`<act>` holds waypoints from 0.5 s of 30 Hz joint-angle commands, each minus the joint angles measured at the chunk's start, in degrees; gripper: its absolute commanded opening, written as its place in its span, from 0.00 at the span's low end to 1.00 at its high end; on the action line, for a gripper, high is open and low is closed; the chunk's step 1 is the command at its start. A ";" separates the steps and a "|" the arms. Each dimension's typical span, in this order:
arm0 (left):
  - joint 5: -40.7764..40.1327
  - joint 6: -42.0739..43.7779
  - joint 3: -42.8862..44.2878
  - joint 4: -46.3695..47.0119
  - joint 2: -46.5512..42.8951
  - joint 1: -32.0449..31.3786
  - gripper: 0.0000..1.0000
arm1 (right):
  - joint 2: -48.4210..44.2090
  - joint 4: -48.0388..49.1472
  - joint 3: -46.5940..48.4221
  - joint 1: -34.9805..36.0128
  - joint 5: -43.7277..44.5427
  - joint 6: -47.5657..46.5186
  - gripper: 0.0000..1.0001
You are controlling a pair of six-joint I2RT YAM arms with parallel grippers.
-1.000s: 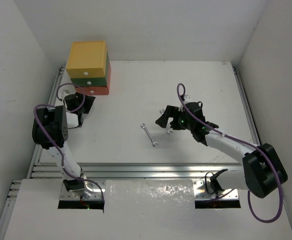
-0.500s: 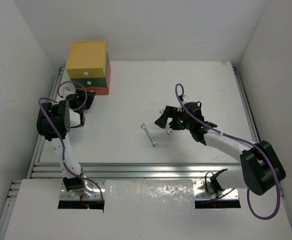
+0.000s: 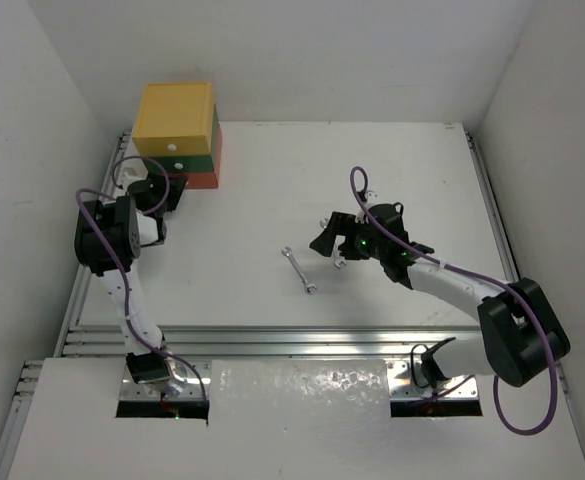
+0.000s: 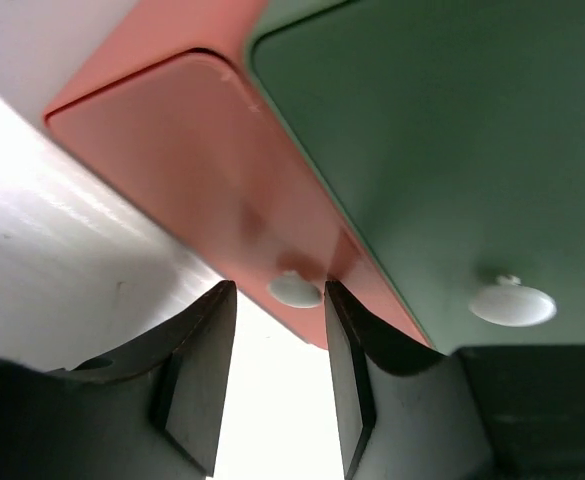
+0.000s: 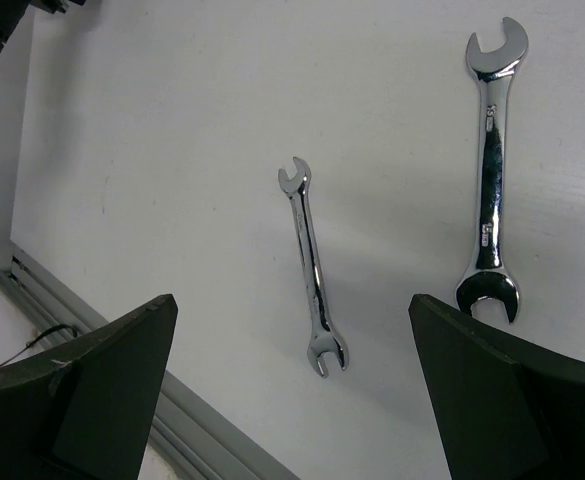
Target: Sort the tools into containers
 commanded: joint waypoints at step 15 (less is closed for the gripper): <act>1.65 0.53 7.31 -3.79 2.92 0.57 0.28 | -0.37 3.46 0.09 -0.50 -1.30 -0.97 0.99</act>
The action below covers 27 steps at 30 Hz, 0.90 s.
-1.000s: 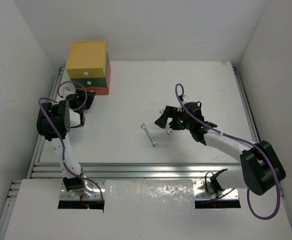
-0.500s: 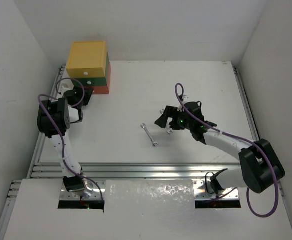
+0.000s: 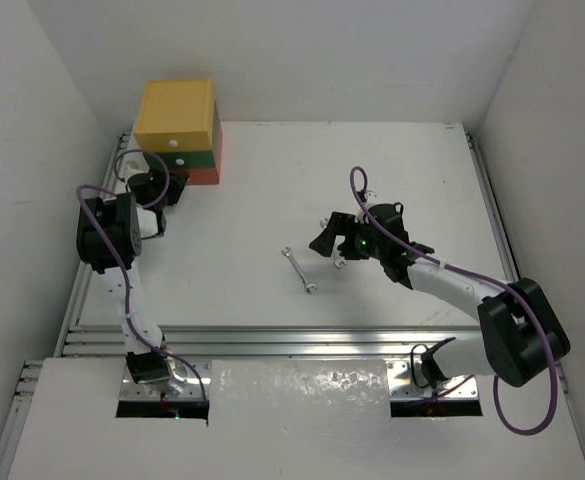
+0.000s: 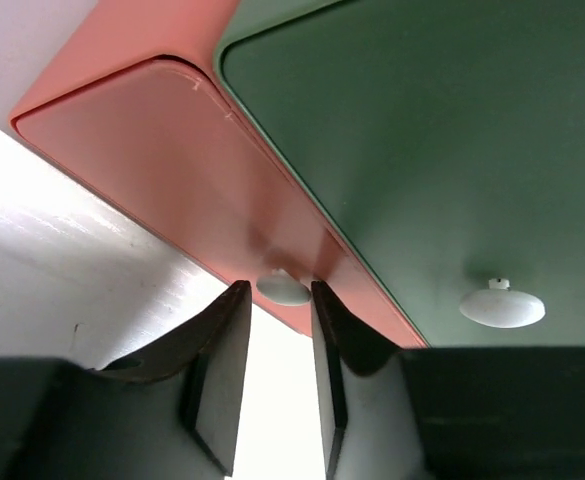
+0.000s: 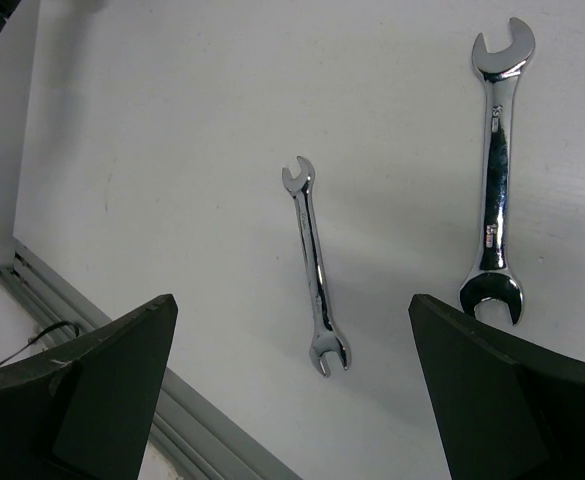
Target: Sort the tools into containers
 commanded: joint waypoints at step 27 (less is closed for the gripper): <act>-2.73 0.86 -3.99 -0.72 -5.01 0.74 0.00 | -1.16 3.59 -0.97 -0.81 -0.89 -1.15 0.99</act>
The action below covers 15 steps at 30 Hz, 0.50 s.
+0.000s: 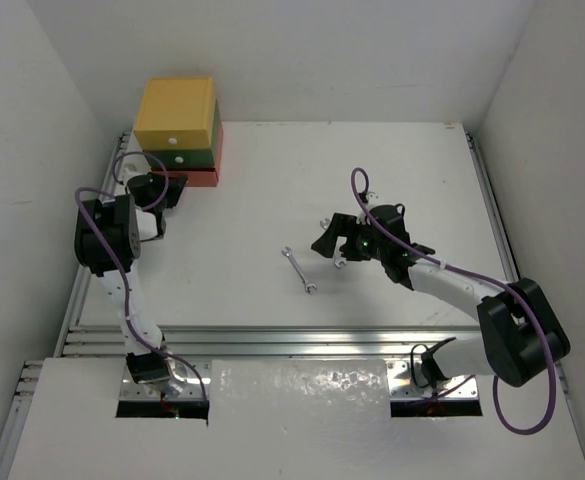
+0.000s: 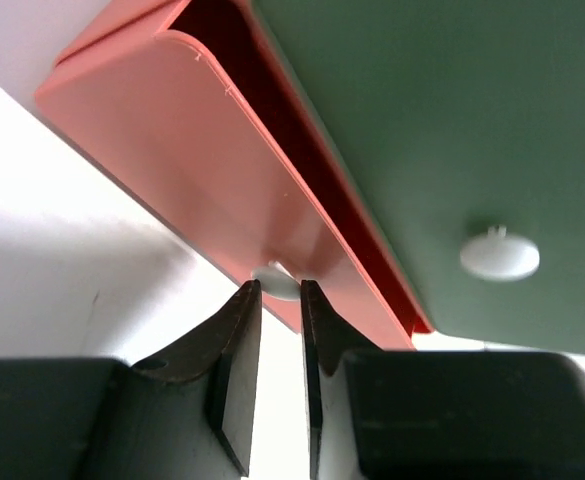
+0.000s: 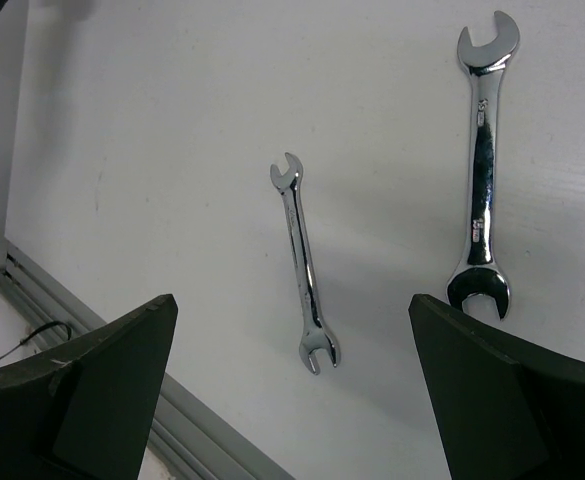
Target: Sort the tools into containers
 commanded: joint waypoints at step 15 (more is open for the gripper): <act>-3.18 -0.30 -20.40 1.12 -17.61 0.92 0.00 | -3.09 3.70 -1.48 -0.18 -1.40 -0.03 0.99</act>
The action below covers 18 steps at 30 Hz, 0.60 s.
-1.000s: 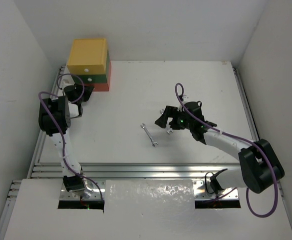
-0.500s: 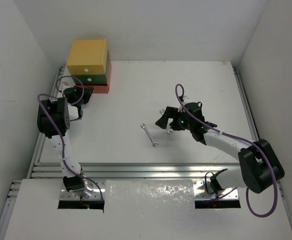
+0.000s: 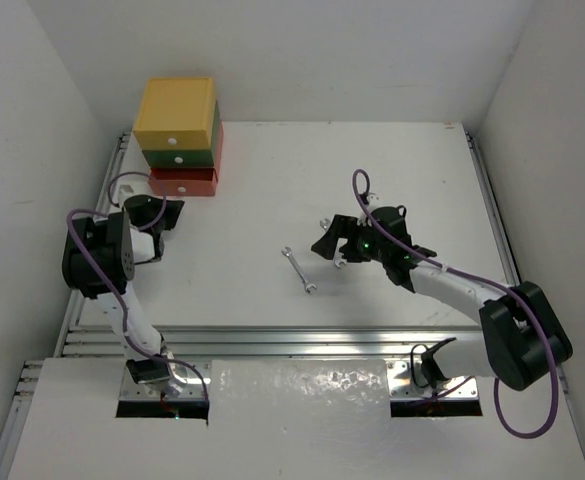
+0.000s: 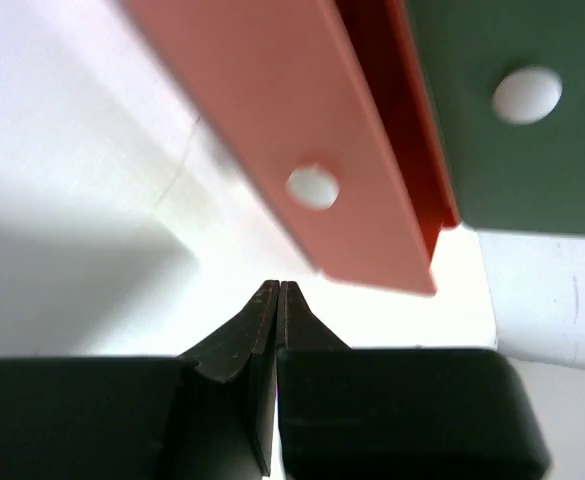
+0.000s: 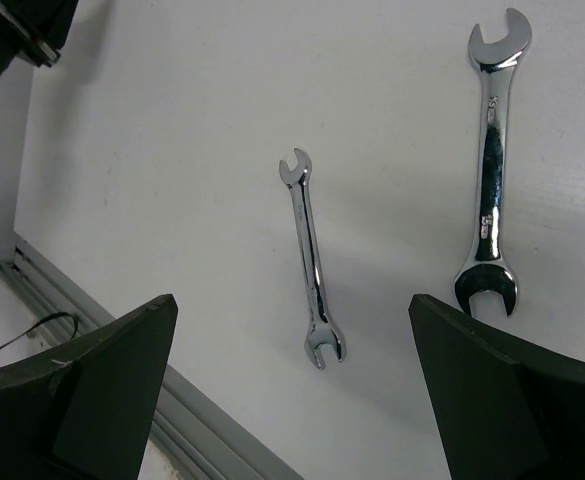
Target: Sort the tools into containers
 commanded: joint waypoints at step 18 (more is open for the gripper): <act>-19.73 12.93 21.48 -37.20 -11.03 -4.73 0.51 | 1.65 -2.84 4.05 -0.18 -2.01 -2.71 0.99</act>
